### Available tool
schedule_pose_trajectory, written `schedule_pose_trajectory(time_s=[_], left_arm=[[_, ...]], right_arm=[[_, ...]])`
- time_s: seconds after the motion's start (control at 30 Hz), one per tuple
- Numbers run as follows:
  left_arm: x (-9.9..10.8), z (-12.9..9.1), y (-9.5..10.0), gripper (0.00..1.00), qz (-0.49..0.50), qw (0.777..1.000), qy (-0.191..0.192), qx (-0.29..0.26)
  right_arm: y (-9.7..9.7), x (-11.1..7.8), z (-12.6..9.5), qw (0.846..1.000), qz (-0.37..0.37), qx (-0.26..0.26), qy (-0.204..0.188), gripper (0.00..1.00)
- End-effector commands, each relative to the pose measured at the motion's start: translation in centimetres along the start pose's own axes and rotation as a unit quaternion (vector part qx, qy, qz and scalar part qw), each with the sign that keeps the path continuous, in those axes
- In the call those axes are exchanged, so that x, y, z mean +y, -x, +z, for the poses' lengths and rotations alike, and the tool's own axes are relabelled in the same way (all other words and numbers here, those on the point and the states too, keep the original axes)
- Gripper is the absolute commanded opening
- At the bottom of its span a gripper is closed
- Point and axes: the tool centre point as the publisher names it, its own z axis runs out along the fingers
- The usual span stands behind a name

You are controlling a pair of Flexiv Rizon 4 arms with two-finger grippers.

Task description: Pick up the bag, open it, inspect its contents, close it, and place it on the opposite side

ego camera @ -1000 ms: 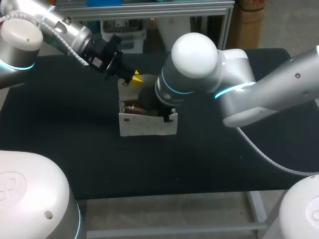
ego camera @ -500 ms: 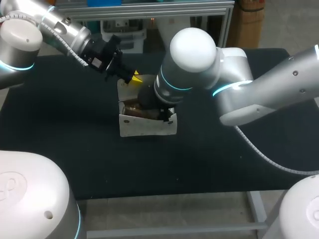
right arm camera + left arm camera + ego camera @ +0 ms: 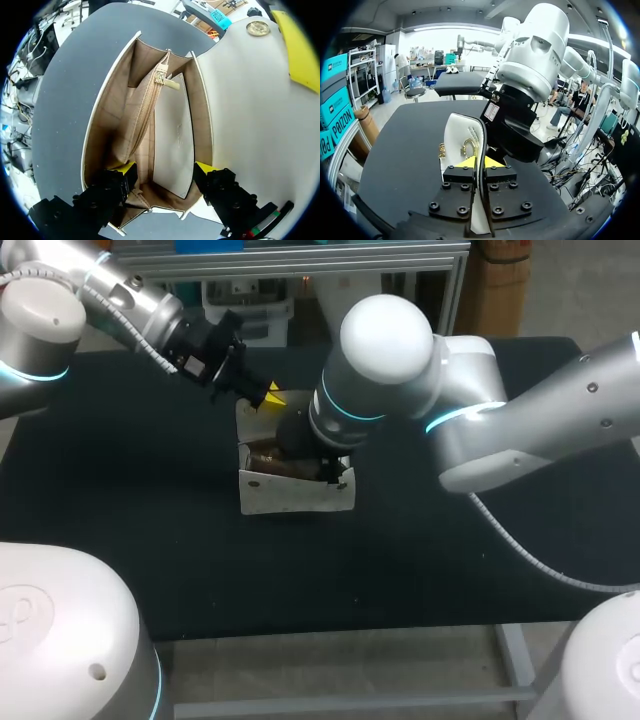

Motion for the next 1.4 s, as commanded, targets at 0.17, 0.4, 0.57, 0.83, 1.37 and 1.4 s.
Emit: schedule_pose_trajectory(time_s=[0.17,0.4,0.57,0.83,1.37,1.4], left_arm=[[-0.18,0.25,-0.25,0.0,0.001,1.0,-0.001,0.002],[-0.25,0.31,-0.21,0.0,0.001,1.0,0.0,0.002],[-0.31,0.39,-0.19,0.0,0.001,1.0,0.001,0.003],[-0.32,0.46,-0.15,0.0,0.001,1.0,0.001,0.004],[-0.04,0.46,-0.11,0.0,0.0,1.0,-0.002,0.004],[-0.03,0.46,-0.12,0.0,0.0,1.0,-0.002,0.004]], right_arm=[[-0.13,-0.14,1.34,1.0,0.0,-0.001,-0.003,1.0],[-0.09,-0.19,1.33,1.0,0.0,-0.001,-0.002,1.0],[-0.05,-0.23,1.29,1.0,0.001,-0.001,-0.002,1.0],[0.02,-0.27,1.22,1.0,0.001,-0.003,-0.002,1.0],[0.07,-0.12,0.53,1.0,-0.002,-0.017,0.0,0.0],[0.05,-0.11,0.41,1.0,-0.002,-0.019,0.001,0.0]])
